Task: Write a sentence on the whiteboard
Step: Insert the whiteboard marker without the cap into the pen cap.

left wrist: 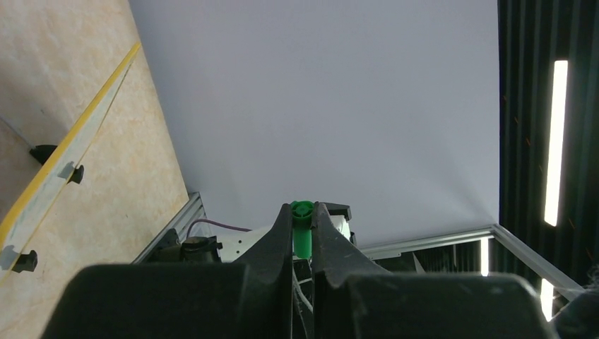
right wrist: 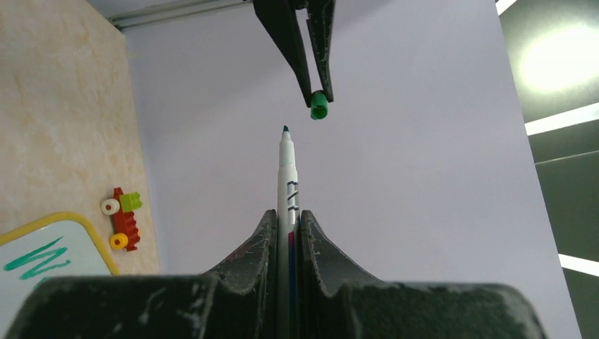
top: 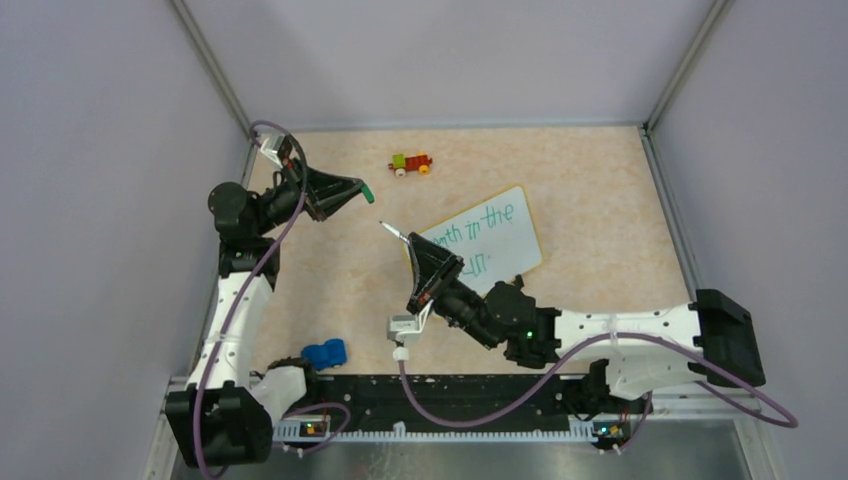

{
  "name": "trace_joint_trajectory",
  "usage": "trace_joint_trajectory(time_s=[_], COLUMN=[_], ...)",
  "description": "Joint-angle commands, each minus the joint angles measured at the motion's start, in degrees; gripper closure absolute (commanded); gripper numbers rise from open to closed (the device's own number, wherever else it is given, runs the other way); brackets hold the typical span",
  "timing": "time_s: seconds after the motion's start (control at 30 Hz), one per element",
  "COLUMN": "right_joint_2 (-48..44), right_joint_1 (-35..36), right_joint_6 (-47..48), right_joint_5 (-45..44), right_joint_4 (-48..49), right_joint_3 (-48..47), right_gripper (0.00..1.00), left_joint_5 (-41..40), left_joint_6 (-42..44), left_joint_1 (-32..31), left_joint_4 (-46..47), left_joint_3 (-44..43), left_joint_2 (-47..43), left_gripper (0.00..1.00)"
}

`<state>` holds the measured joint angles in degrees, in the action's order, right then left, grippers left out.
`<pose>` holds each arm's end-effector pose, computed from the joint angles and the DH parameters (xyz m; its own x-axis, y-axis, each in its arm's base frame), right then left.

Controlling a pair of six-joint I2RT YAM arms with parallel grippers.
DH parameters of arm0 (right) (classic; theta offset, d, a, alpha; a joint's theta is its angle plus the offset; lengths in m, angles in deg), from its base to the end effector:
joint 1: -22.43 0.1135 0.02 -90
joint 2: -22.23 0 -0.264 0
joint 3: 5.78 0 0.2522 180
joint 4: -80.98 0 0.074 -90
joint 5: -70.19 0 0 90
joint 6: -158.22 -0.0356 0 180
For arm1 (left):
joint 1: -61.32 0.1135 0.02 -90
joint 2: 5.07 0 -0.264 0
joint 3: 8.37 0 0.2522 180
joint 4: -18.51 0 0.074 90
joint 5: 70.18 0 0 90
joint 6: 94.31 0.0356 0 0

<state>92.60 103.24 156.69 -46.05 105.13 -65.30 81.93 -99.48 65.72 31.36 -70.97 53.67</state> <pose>0.0606 0.2760 0.3391 0.8174 -0.5617 -0.1277 0.0149 0.2422 -0.9701 0.2232 -0.0144 0.3822 -0.8307 -0.5312 -0.1668 0.2127 -0.0259 -0.9768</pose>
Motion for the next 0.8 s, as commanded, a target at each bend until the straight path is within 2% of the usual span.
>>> trace_joint_trajectory(time_s=[0.0,0.27,0.37,0.47,0.53,0.77], right_joint_2=[2.0,5.0,5.5,5.9,6.2,8.0], right_joint_1=[1.9,2.2,2.2,2.1,2.1,2.1], right_joint_6=[1.6,3.1,2.4,6.2,8.9,13.5], right_joint_5=[-6.5,-10.3,-10.9,-7.7,-5.3,-4.6], right_joint_4=[1.8,8.5,13.7,21.1,25.0,27.4], right_joint_3=[-4.4,-4.8,-4.3,-0.8,1.4,1.9], right_gripper=[1.00,1.00,1.00,1.00,1.00,1.00], left_joint_5=[-0.5,-5.4,-8.3,-12.1,-12.5,-12.2], left_joint_6=[0.4,4.1,10.3,14.5,14.5,9.0], left_joint_1=[0.0,0.0,0.2,0.2,0.1,0.1], left_joint_4=[3.3,2.2,-6.4,-13.0,-13.4,-9.6], left_joint_3=[-1.4,-0.9,-1.8,-2.8,-1.7,2.7], left_joint_2=[-1.5,-3.1,-4.8,-8.4,-9.8,-12.3], left_gripper=[1.00,1.00,1.00,1.00,1.00,1.00])
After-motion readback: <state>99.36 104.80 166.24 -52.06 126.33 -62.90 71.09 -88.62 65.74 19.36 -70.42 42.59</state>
